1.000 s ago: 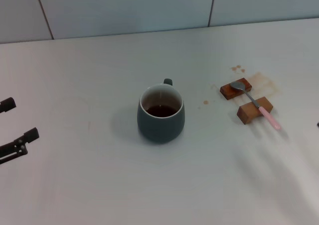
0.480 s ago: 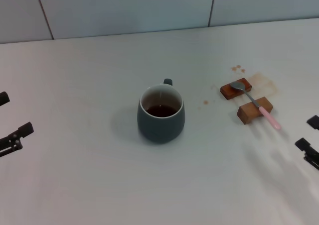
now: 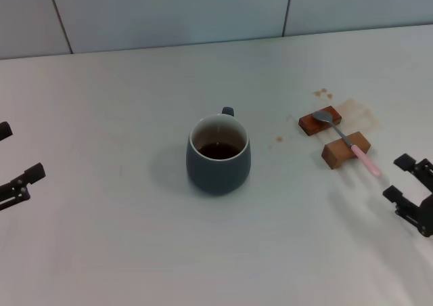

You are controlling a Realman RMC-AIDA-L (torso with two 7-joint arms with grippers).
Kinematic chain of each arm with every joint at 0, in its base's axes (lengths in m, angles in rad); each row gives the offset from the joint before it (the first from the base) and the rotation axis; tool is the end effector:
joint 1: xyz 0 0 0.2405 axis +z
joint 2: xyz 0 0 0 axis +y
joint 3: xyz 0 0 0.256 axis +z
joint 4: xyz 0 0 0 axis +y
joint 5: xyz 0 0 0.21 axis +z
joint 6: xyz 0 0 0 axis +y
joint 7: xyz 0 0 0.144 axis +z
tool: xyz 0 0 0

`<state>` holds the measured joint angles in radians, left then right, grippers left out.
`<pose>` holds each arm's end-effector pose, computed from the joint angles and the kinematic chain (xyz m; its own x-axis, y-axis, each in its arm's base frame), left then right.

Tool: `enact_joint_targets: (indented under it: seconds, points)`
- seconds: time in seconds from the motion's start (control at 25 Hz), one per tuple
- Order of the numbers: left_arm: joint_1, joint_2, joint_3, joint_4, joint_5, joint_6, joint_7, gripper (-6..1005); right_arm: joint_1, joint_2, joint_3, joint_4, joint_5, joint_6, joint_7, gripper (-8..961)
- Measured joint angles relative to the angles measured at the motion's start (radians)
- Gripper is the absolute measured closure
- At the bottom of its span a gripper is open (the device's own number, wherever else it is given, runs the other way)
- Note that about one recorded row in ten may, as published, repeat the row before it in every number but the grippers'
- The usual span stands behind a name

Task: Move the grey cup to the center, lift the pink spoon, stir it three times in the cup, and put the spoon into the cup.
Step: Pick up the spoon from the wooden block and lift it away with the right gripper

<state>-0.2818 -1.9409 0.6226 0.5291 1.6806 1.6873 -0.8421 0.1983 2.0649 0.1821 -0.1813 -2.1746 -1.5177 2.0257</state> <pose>-0.3349 0.2682 0.0710 0.8147 -0.0414 0.5784 0.3223 -0.7969 -0.5110 0.3852 0.2037 -0.0061 -0.6055 -0.4627 -0.6475 -0.7628 0.1054 0.6380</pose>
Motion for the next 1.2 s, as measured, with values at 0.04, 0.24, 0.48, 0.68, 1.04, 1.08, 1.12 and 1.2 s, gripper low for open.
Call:
enact_joint_targets:
  seconds: [0.04,0.24,0.48,0.68,1.04,1.08,1.12,1.2]
  points:
    - [0.000,0.000,-0.004,0.000,0.000,0.000,0.000,151,0.005,0.000,0.000,0.000,-0.004,0.009,0.003,122]
    - [-0.001,-0.001,-0.015,0.000,-0.001,0.000,0.000,152,0.030,0.004,0.000,0.002,-0.006,0.032,0.007,122]
    - [-0.001,-0.002,-0.020,0.000,-0.002,0.000,0.003,153,0.059,0.007,-0.006,0.005,-0.010,0.069,0.017,122]
    - [0.001,-0.005,-0.039,0.000,-0.003,-0.001,0.012,154,0.079,0.006,-0.009,0.021,-0.011,0.095,0.018,122]
    - [-0.002,-0.006,-0.049,0.000,-0.002,-0.003,0.015,155,0.091,0.006,-0.010,0.023,-0.011,0.125,0.019,124]
    - [-0.003,-0.006,-0.052,0.000,-0.002,-0.003,0.015,155,0.093,0.006,-0.010,0.023,-0.011,0.126,0.019,124]
    - [-0.004,-0.006,-0.054,0.000,-0.002,-0.003,0.015,156,0.095,0.006,-0.010,0.023,-0.011,0.126,0.019,125]
    - [-0.005,-0.007,-0.059,0.000,-0.002,-0.003,0.015,156,0.099,0.007,-0.010,0.023,-0.011,0.131,0.019,126]
